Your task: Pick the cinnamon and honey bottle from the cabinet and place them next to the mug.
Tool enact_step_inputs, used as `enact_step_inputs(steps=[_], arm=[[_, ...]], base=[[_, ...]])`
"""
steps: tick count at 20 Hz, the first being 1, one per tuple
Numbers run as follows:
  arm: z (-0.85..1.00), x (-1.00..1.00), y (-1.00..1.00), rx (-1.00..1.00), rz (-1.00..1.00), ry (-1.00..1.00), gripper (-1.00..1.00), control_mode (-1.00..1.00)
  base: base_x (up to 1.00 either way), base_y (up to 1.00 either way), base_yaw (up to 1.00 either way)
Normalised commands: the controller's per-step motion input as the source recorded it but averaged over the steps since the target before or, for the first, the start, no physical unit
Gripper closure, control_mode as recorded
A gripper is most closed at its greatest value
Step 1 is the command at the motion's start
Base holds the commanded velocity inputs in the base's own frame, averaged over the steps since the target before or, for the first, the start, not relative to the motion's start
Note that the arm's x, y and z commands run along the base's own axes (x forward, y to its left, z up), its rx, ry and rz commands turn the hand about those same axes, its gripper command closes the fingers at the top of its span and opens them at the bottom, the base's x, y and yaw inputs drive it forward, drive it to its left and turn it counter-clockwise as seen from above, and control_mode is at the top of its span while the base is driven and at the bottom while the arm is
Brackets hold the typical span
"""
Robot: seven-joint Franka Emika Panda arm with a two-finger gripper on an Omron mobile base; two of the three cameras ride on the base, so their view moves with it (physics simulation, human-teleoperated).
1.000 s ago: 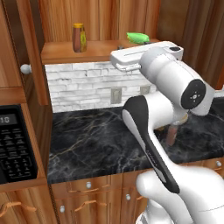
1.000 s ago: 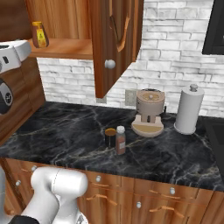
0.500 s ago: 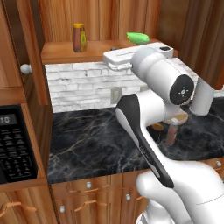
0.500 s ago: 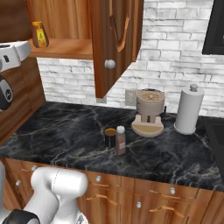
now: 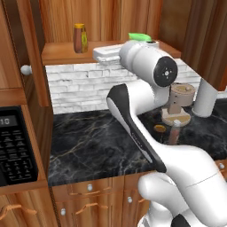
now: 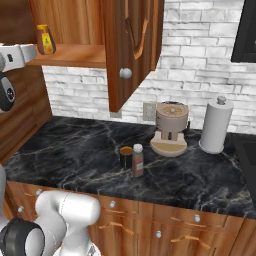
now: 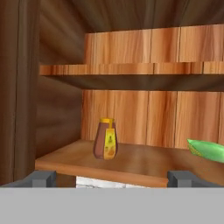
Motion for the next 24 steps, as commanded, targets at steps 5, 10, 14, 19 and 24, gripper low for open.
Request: enact_step_inputs(steps=[5, 10, 14, 19, 24], arm=[[0.00, 0.24, 0.02, 0.00, 0.00, 0.06, -1.00, -1.00], [0.00, 0.03, 0.00, 0.00, 0.00, 0.01, -1.00, -1.00], [0.00, 0.10, 0.06, 0.00, 0.02, 0.00, -1.00, -1.00], [0.00, 0.22, 0.04, 0.00, 0.03, 0.01, -1.00, -1.00], [0.00, 0.01, 0.00, 0.00, 0.03, 0.00, -1.00, -1.00]], base=[[0.00, 0.00, 0.00], [0.00, 0.00, 0.00], [0.00, 0.00, 0.00], [0.00, 0.00, 0.00], [0.00, 0.00, 0.00]])
